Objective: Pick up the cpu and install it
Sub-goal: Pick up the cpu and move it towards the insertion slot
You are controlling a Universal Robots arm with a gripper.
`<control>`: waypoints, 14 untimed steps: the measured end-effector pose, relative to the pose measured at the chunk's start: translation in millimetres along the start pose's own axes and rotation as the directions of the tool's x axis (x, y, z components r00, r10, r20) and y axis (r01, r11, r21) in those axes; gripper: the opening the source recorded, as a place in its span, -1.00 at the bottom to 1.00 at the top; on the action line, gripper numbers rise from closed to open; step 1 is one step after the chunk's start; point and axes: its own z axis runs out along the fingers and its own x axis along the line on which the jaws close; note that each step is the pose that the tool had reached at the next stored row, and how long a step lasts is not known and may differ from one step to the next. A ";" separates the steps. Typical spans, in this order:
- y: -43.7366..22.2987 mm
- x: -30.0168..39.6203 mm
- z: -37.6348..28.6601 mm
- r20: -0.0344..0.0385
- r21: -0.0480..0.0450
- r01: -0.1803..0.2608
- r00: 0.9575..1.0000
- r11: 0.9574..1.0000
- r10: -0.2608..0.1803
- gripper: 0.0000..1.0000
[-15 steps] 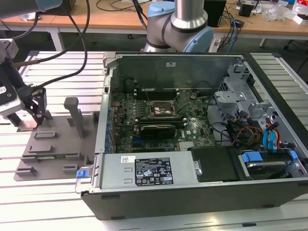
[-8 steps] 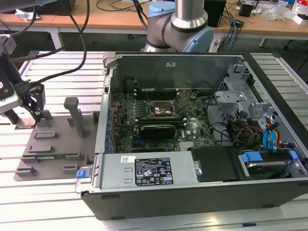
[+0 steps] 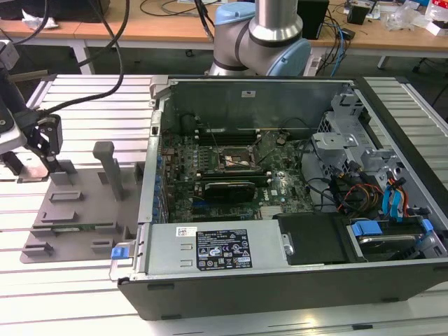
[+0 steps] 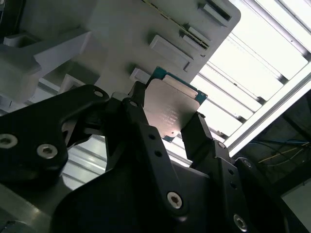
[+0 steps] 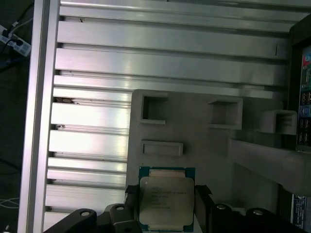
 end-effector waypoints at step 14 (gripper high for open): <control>0.1 -0.1 -18.4 0.000 0.000 0.000 1.000 1.000 0.000 0.09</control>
